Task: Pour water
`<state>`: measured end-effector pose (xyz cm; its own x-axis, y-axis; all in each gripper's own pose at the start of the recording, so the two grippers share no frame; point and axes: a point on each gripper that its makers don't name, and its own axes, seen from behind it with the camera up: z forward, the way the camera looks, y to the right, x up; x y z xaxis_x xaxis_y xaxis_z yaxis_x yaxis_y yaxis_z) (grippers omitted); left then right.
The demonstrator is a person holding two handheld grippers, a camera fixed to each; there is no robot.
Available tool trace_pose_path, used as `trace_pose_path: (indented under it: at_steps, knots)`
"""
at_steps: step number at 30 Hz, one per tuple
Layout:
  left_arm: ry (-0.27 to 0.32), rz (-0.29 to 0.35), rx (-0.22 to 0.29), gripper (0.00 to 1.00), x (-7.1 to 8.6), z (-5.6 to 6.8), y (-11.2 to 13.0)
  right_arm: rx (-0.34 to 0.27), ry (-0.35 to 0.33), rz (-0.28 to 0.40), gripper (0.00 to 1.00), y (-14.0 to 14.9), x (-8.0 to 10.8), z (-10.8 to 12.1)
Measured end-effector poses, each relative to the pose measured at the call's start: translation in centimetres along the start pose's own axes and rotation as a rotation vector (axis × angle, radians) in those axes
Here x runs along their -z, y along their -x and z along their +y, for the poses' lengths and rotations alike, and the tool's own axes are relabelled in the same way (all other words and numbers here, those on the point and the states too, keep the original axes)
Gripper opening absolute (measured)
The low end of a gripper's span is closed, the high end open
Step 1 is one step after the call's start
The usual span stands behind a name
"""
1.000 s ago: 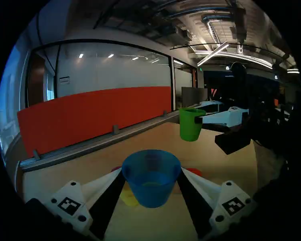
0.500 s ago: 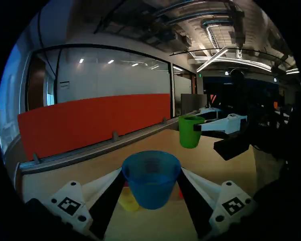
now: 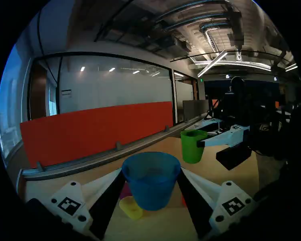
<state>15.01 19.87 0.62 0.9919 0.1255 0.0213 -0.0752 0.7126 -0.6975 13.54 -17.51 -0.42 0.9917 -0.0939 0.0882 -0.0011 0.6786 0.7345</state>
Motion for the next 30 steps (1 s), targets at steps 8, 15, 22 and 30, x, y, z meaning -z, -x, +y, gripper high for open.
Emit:
trace_pose_path:
  at_steps: [8, 15, 22, 30]
  knots:
    - [-0.019, 0.028, -0.047, 0.86, -0.1, -0.5, -1.6, 0.007, -0.031, 0.0, 0.92, 0.3, -0.3, -1.2]
    - [-0.029, 0.059, -0.106, 0.86, 0.0, -0.6, -3.5, 0.007, -0.064, 0.002, 0.92, 0.6, -0.7, -2.5]
    - [-0.042, 0.071, -0.161, 0.86, -0.1, -0.8, -4.8, 0.017, -0.098, -0.007, 0.92, 1.3, -1.1, -4.0]
    - [-0.066, 0.07, -0.235, 0.86, -0.1, -1.2, -5.7, 0.017, -0.136, -0.008, 0.92, 1.6, -1.6, -5.4]
